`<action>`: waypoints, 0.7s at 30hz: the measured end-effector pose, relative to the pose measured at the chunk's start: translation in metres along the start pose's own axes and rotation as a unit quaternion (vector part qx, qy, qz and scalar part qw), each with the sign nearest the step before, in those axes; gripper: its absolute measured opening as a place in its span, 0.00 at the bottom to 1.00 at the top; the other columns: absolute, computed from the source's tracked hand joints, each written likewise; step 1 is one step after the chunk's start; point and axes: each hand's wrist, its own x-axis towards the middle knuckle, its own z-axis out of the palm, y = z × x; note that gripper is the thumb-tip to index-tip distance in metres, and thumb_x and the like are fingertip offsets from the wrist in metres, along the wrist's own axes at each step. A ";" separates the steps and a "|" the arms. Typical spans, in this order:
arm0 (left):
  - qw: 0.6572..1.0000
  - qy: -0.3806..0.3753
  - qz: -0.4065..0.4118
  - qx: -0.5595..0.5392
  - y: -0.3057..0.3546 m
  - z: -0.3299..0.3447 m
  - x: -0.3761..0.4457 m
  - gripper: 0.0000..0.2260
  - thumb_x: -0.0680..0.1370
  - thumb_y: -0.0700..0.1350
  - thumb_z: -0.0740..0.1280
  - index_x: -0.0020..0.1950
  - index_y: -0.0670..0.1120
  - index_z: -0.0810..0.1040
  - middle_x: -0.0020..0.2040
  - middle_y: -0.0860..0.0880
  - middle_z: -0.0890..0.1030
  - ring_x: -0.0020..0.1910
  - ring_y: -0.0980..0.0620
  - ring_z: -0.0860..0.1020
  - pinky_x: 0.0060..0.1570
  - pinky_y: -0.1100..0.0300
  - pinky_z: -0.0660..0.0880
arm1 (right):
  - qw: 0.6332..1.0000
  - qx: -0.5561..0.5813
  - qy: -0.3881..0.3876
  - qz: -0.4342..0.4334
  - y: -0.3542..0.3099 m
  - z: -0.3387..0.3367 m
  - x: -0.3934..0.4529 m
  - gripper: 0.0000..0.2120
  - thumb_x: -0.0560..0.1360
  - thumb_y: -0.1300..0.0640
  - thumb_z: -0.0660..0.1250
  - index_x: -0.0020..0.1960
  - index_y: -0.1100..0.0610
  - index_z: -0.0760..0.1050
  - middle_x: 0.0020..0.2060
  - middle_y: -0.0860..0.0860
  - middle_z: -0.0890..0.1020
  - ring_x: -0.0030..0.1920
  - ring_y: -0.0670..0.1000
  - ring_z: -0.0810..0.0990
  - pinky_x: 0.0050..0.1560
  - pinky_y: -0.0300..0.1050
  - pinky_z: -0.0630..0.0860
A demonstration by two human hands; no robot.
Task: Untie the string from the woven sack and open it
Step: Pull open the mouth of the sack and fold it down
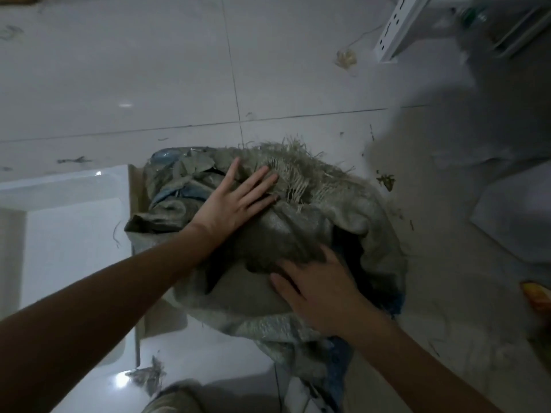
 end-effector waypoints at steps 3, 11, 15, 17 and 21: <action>0.998 -0.042 -0.034 0.036 -0.029 -0.004 0.014 0.39 0.78 0.49 0.61 0.76 0.49 0.34 0.76 0.40 0.32 0.76 0.39 0.34 0.72 0.33 0.42 | 0.998 -0.032 0.019 -0.059 0.018 0.001 -0.018 0.21 0.74 0.41 0.54 0.28 0.50 0.68 0.21 0.47 0.72 0.26 0.46 0.68 0.53 0.42 0.72; 0.992 -0.064 -0.112 -0.001 -0.052 -0.039 0.011 0.30 0.80 0.50 0.58 0.77 0.46 0.49 0.78 0.39 0.44 0.77 0.38 0.42 0.73 0.35 0.44 | 0.973 -0.008 -0.210 0.099 0.088 -0.068 -0.011 0.10 0.75 0.47 0.59 0.47 0.50 0.77 0.47 0.50 0.80 0.41 0.46 0.75 0.47 0.42 0.75; 0.996 -0.011 0.006 -0.085 -0.013 -0.054 0.014 0.20 0.81 0.44 0.57 0.73 0.43 0.64 0.75 0.39 0.60 0.76 0.38 0.55 0.74 0.41 0.48 | 0.996 0.003 -0.036 0.087 0.079 -0.069 0.037 0.33 0.74 0.45 0.65 0.75 0.48 0.55 0.73 0.54 0.62 0.72 0.56 0.62 0.68 0.54 0.64; 0.990 -0.119 -0.011 -0.070 -0.005 -0.049 0.013 0.24 0.81 0.49 0.57 0.76 0.46 0.57 0.77 0.39 0.55 0.77 0.37 0.48 0.72 0.34 0.41 | 0.984 -0.107 -0.089 0.110 0.072 -0.066 0.060 0.50 0.67 0.36 0.69 0.76 0.44 0.39 0.77 0.53 0.45 0.76 0.60 0.44 0.71 0.66 0.50; 0.949 -0.275 -0.059 -0.141 0.000 -0.042 -0.008 0.32 0.80 0.55 0.56 0.78 0.51 0.42 0.78 0.41 0.41 0.76 0.36 0.37 0.67 0.27 0.38 | 0.984 -0.110 -0.065 0.123 0.095 -0.078 0.093 0.61 0.58 0.33 0.73 0.75 0.43 0.34 0.77 0.55 0.39 0.76 0.61 0.37 0.69 0.73 0.44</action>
